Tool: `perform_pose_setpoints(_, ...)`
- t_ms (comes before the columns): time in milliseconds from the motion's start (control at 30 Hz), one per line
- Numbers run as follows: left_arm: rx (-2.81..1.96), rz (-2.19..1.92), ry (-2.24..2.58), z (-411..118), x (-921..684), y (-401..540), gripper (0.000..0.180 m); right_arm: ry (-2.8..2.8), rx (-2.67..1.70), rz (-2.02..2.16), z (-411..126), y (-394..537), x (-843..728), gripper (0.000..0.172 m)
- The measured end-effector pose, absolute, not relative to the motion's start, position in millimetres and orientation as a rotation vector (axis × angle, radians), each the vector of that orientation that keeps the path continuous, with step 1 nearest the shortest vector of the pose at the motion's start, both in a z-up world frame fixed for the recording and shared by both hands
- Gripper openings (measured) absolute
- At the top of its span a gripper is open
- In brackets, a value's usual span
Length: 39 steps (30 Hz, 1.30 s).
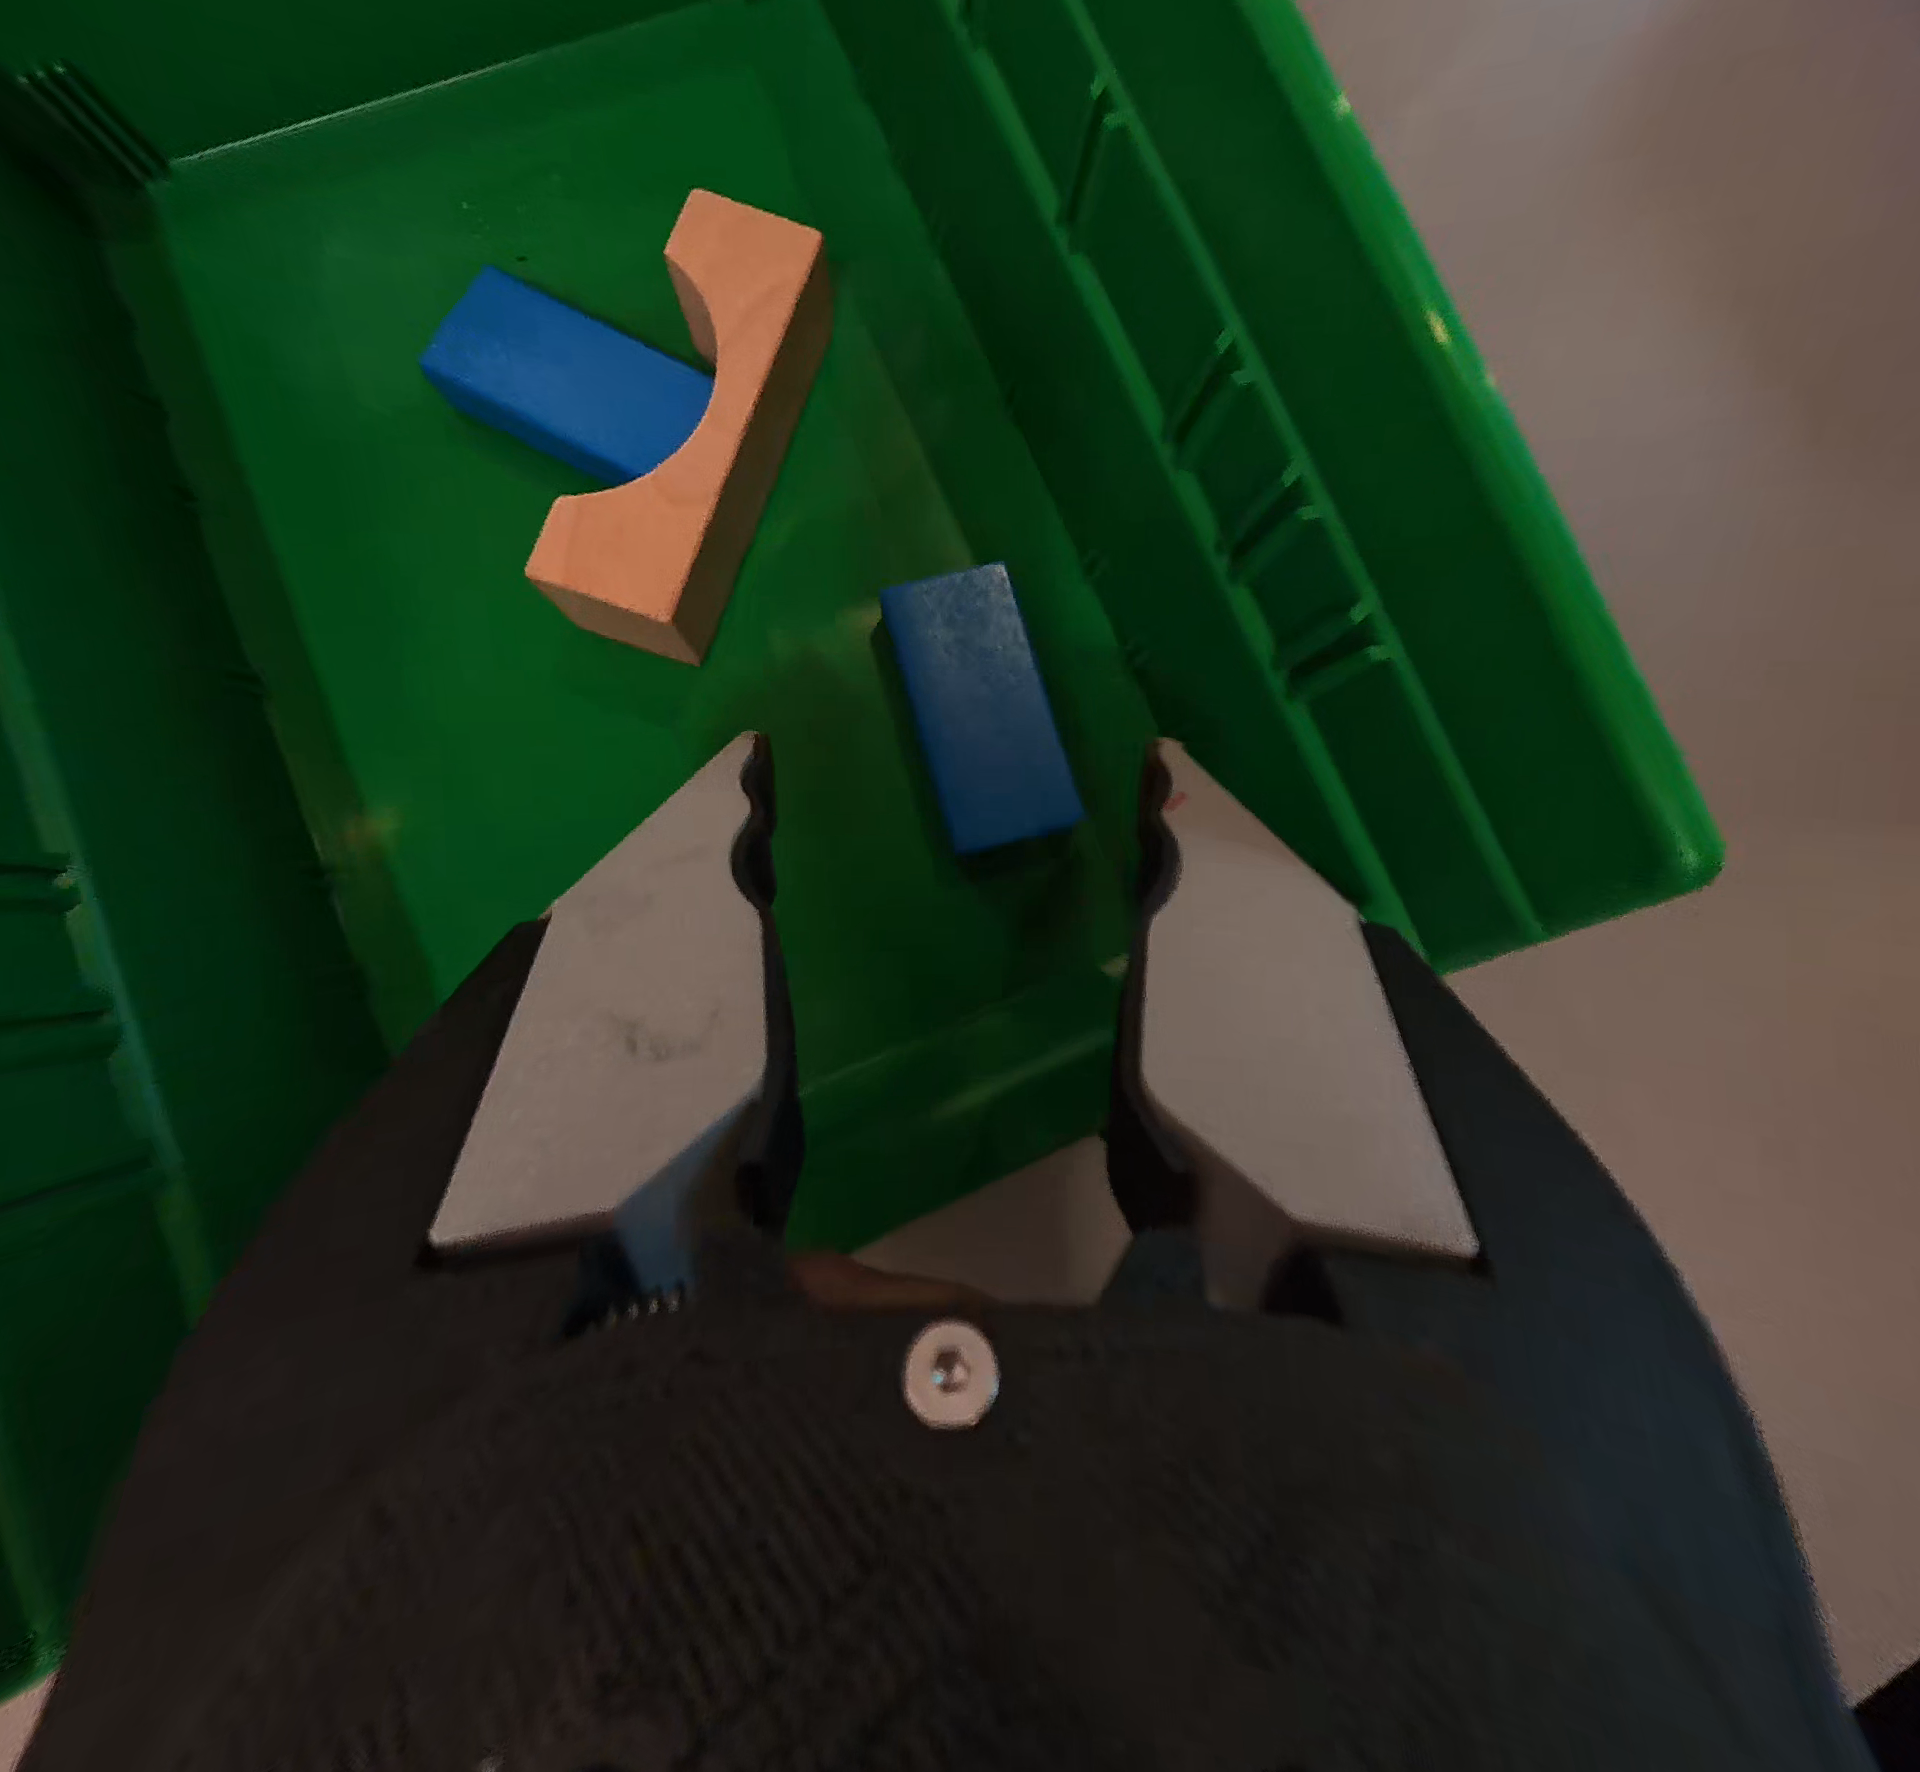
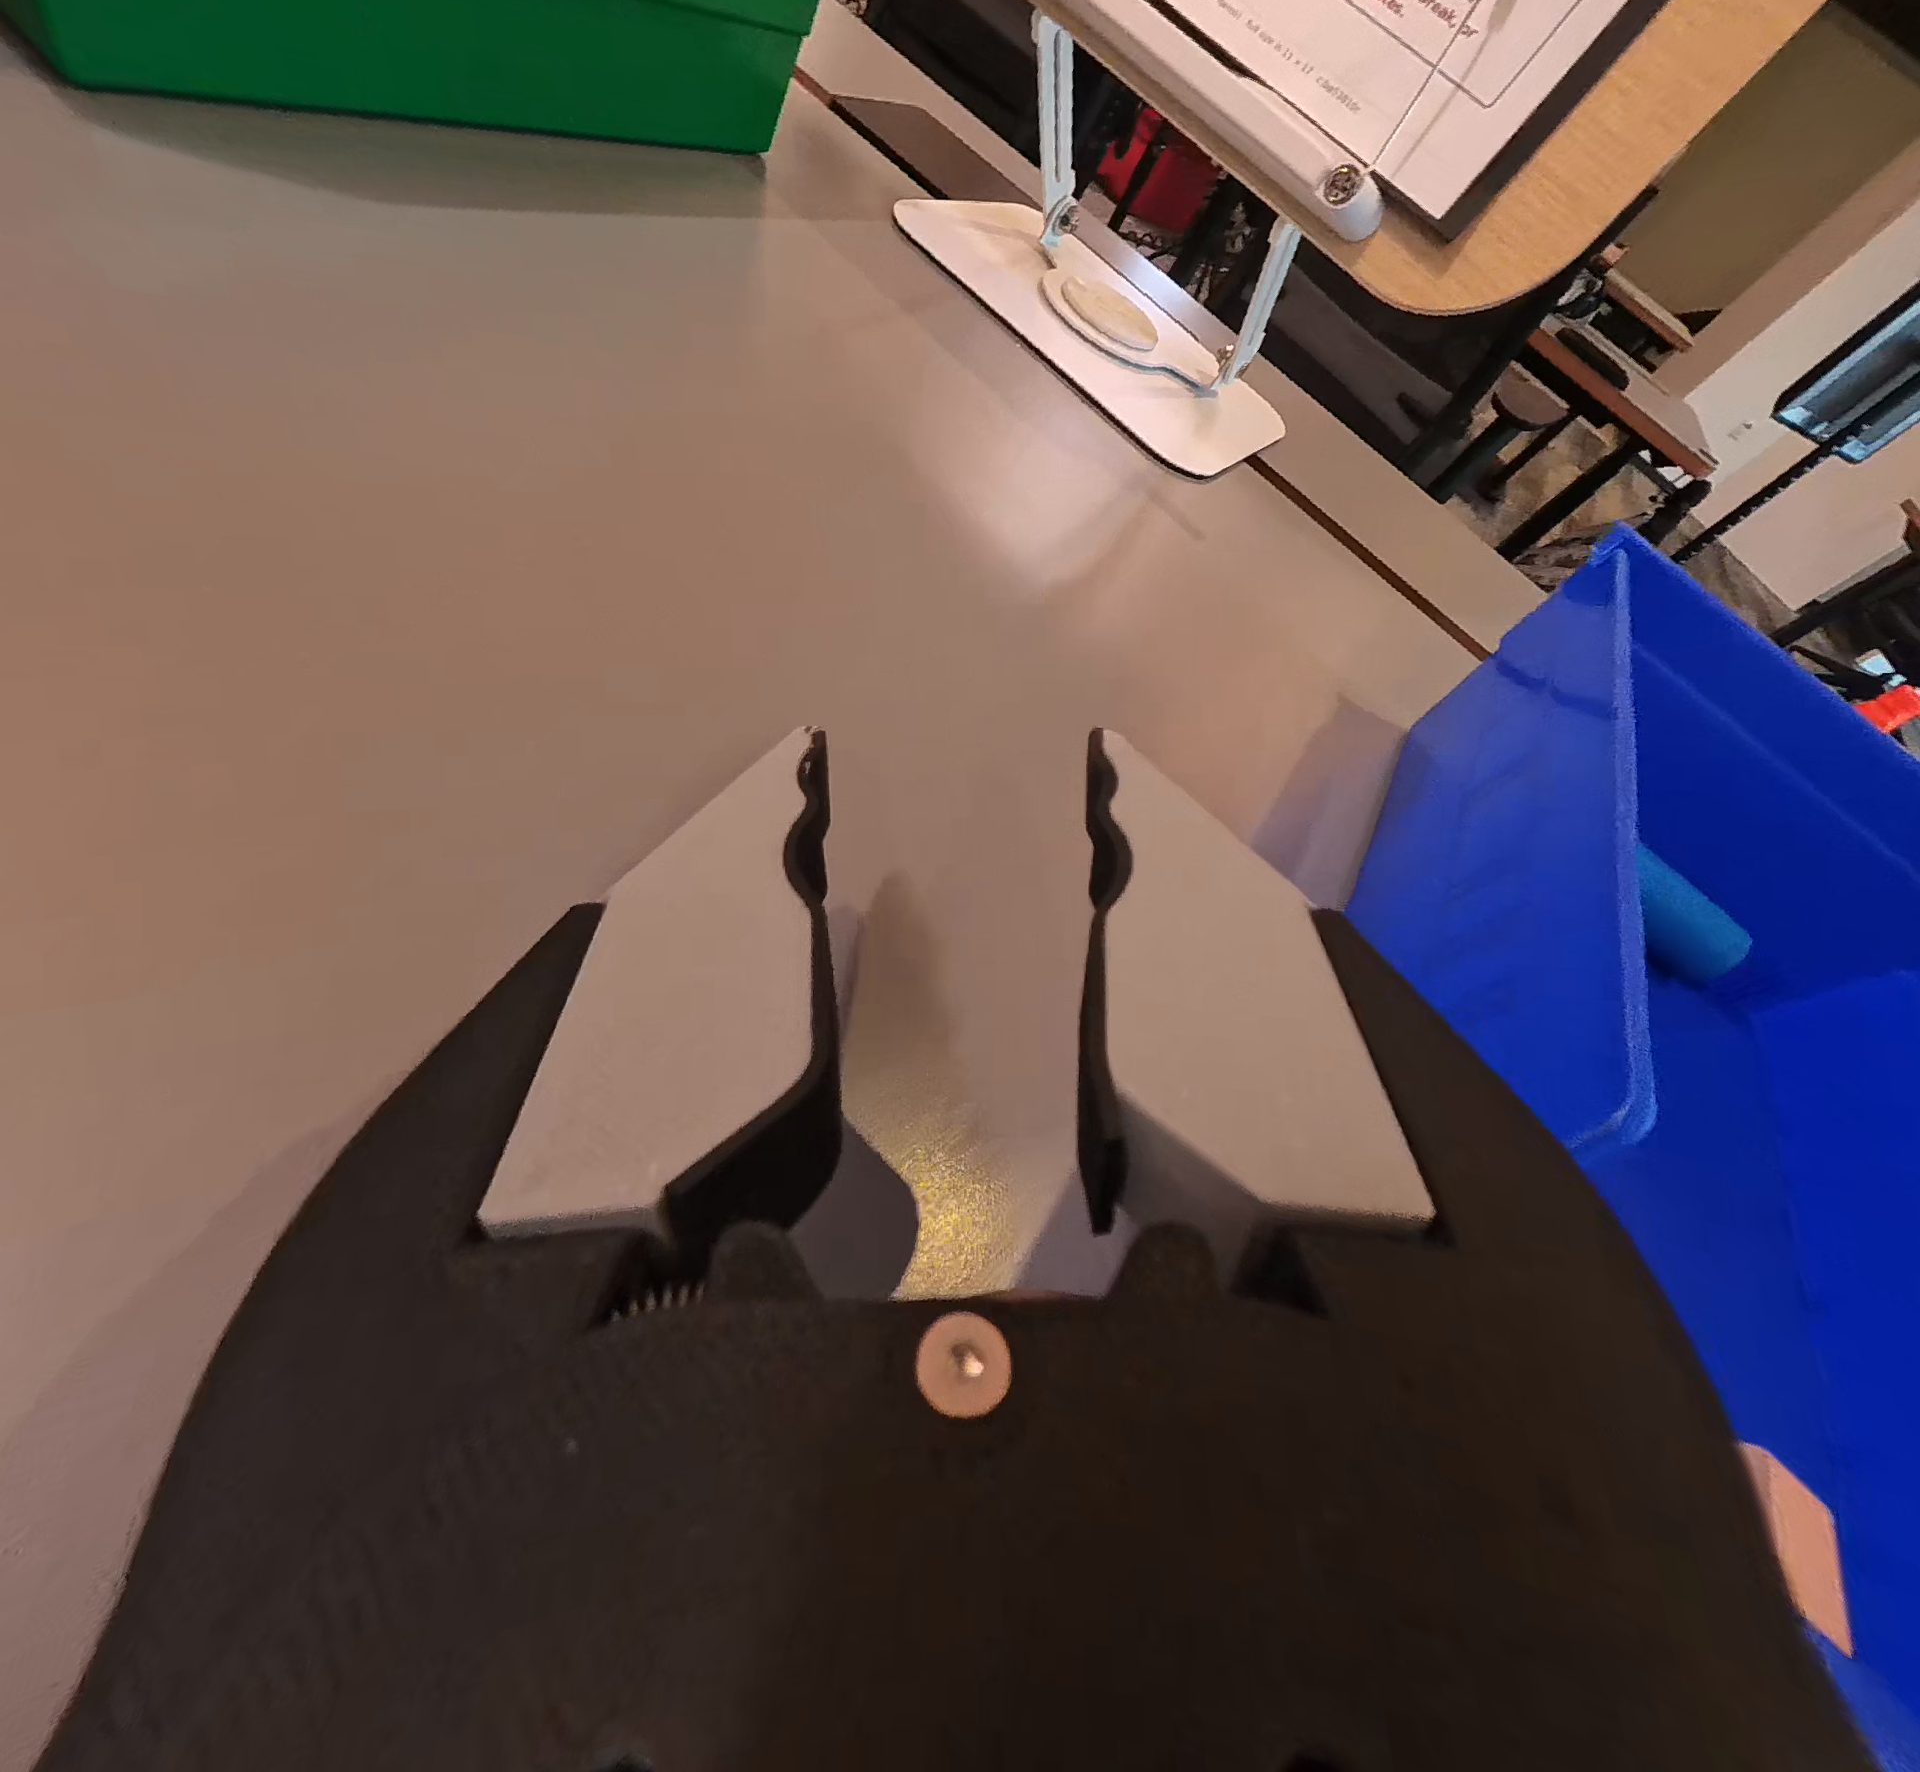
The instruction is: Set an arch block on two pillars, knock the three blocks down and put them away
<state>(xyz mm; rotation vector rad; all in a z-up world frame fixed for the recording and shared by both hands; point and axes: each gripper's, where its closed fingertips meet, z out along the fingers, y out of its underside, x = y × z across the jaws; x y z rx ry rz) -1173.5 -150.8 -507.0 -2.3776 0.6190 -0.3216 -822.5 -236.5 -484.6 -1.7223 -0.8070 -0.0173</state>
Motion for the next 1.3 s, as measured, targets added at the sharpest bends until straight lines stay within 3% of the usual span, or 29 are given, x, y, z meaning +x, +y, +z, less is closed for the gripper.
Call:
perform_pose_setpoints(233, -2.482, -0.214, 0.725, -515.0, -1168.5, -137.5, 0.069, -0.852, -1.688, -0.168, -485.9, -229.0, -826.2, 0.045)
perform_pose_setpoints(300, -2.561, -0.11, 0.747, -527.2, -1176.8, -132.8, 0.06, -0.882, -1.687, -0.179, -489.5, -229.1, -830.8, 0.045)
perform_pose_setpoints(500, -2.716, -0.098, 0.775, -541.9, -1164.1, -138.7, 0.067, -0.922, -1.666, -0.187, -489.8, -232.9, -835.9, 0.044)
perform_pose_setpoints(633, -2.734, -0.076, 0.857, -541.2, -1157.7, -145.4, 0.031, -0.898, -1.64, -0.146, -481.2, -237.6, -834.7, 0.044)
perform_pose_setpoints(833, -2.722, -0.009, 0.842, -537.9, -1176.6, -145.9, 0.03, -0.867, -1.628, -0.036, -473.7, -245.6, -833.4, 0.044)
perform_pose_setpoints(967, -2.507, -0.014, 0.706, -504.7, -1189.5, -133.9, 0.03, -0.881, -1.63, 0.0, -474.8, -249.6, -835.7, 0.045)
perform_pose_setpoints(1133, -1.999, -0.187, 0.589, -416.2, -1171.9, -157.1, 0.03, -0.911, -1.61, 0.004, -474.1, -253.7, -840.9, 0.044)
perform_pose_setpoints(1300, -1.544, -0.783, 0.791, -350.2, -1073.0, -252.4, 0.029, -0.952, -1.543, 0.129, -465.0, -267.3, -858.2, 0.044)
